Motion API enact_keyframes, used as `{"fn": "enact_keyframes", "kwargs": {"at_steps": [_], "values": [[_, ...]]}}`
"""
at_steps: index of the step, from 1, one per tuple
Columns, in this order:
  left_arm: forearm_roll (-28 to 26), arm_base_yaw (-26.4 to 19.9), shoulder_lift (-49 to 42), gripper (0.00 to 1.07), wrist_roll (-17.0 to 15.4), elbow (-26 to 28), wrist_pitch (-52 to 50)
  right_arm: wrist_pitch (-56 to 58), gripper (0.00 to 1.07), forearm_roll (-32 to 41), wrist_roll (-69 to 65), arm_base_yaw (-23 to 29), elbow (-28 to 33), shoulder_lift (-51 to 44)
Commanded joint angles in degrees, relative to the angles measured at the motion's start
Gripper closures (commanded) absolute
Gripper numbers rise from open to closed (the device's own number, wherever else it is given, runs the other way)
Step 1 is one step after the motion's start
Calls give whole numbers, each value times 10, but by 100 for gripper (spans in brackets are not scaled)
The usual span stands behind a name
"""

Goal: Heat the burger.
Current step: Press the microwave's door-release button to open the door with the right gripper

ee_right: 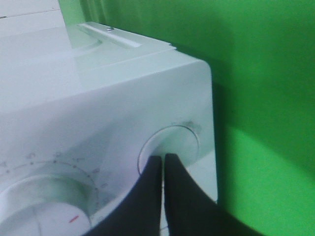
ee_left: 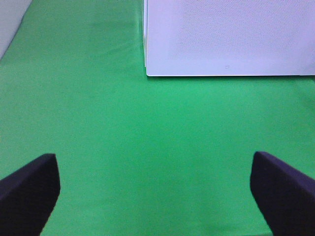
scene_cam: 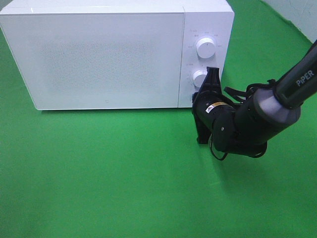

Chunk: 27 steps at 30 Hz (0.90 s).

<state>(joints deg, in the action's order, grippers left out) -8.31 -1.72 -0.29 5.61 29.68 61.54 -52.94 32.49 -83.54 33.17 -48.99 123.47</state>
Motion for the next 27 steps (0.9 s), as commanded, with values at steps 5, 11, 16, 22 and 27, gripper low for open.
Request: {"fn": "enact_keyframes", "kwargs": {"at_steps": [5, 11, 16, 22, 27], "values": [[-1, -2, -9, 9, -1, -1, -2, -4, 107, -6, 21, -21, -10, 0], [-1, -2, -9, 9, -1, -1, -2, -4, 107, -6, 18, -24, -10, 0], [-1, -2, -9, 9, -1, -1, -2, -30, 107, -6, 17, -24, -21, 0], [-1, -2, -9, 9, -1, -1, -2, -54, 107, -3, 18, -24, -35, 0], [-1, -2, -9, 9, -1, -1, -2, -76, 107, 4, 25, -22, -54, 8]]}}
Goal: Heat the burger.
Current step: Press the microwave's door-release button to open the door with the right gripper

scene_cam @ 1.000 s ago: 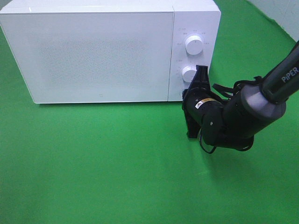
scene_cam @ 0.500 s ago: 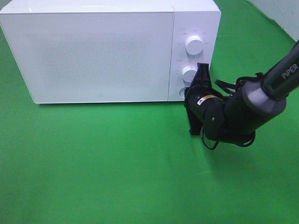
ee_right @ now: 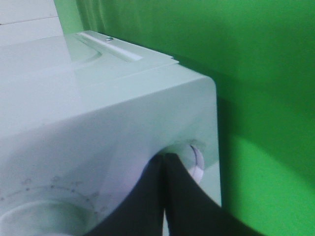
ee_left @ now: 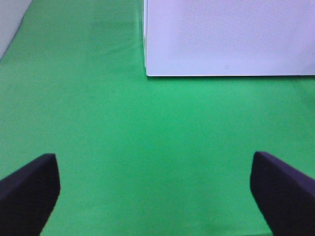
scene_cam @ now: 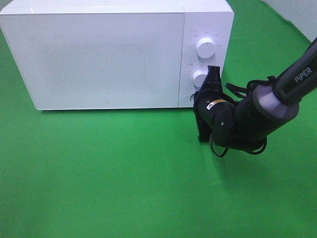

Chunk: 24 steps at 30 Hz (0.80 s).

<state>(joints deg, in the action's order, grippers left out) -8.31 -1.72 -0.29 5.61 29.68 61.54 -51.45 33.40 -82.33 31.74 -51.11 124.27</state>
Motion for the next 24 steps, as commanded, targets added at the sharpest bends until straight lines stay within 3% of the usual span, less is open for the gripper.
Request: {"fn": "enact_keyframes", "kwargs": {"at_steps": [1, 9, 24], "values": [[-1, -2, -9, 9, -1, -1, -2, -91, 107, -5, 13, -7, -33, 0], [-1, -2, -9, 9, -1, -1, -2, -170, 107, 3, 38, -9, -62, 33], [-1, -2, -9, 9, -1, -1, -2, -176, 107, 11, 49, -10, -60, 28]]}}
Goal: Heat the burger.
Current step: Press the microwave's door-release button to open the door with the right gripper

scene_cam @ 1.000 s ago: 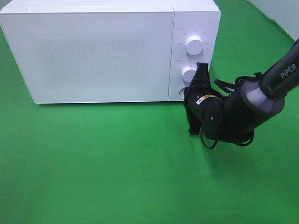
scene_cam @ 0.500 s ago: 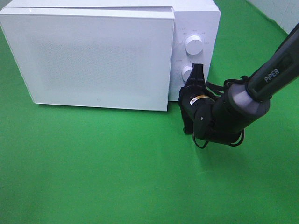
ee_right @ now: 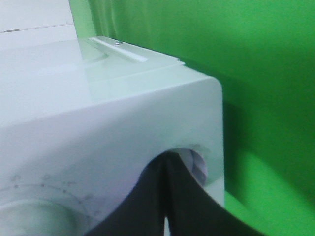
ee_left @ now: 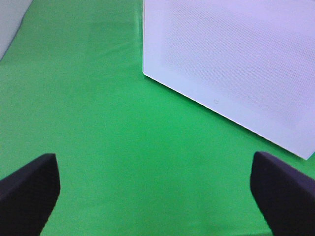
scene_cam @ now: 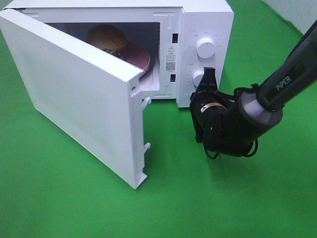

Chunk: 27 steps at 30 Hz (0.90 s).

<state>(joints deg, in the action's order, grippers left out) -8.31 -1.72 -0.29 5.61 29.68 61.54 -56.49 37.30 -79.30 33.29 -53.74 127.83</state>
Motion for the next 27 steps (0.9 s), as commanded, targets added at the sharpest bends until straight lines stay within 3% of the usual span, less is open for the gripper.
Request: {"fn": "enact_keyframes", "kwargs": {"at_steps": [1, 21, 27], "values": [[-1, -2, -9, 9, -1, -1, -2, -115, 107, -28, 19, -25, -30, -14], [-1, -2, -9, 9, -1, -1, -2, 34, 107, -61, -16, -23, 61, -80], [-1, -2, -9, 9, -1, -1, -2, 95, 107, -109, -9, -23, 98, -113]]}}
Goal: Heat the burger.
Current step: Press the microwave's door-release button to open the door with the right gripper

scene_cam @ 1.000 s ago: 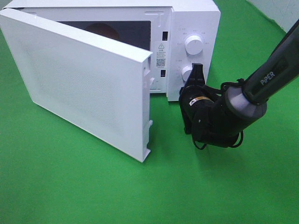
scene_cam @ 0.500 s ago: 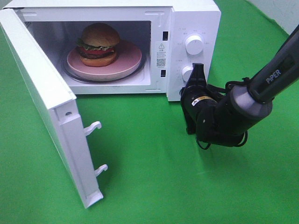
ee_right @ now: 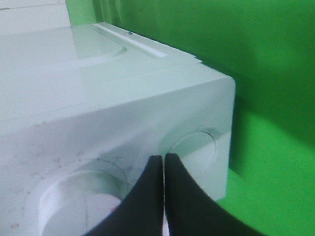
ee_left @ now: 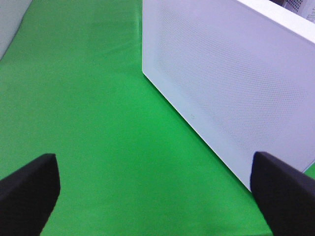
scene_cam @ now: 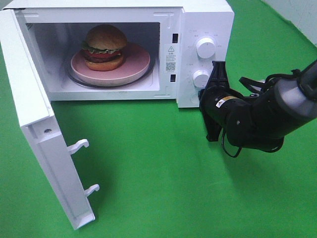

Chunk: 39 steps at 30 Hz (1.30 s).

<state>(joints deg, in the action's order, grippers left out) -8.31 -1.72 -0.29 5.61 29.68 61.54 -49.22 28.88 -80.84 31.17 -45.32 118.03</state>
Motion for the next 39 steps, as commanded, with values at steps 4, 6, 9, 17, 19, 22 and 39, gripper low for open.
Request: {"fn": "enact_keyframes", "kwargs": {"at_steps": [4, 6, 9, 17, 19, 22, 39], "values": [[-1, -2, -9, 9, -1, -1, -2, 23, 107, -44, 6, -2, 36, -31], [-1, -2, -9, 9, -1, -1, -2, 31, 107, -58, 6, -2, 49, -43], [-1, -2, -9, 9, -1, -1, -2, 40, 107, -76, 6, -2, 64, -59], [-1, -2, -9, 9, -1, -1, -2, 86, 107, -130, 19, -2, 108, -122], [-1, -2, -9, 9, -1, -1, -2, 155, 107, -153, 56, -2, 116, -158], [-1, -2, -9, 9, -1, -1, -2, 190, 107, -155, 84, -2, 116, -174], [-1, -2, -9, 9, -1, -1, -2, 406, 106, -203, 430, -2, 113, -296]]}}
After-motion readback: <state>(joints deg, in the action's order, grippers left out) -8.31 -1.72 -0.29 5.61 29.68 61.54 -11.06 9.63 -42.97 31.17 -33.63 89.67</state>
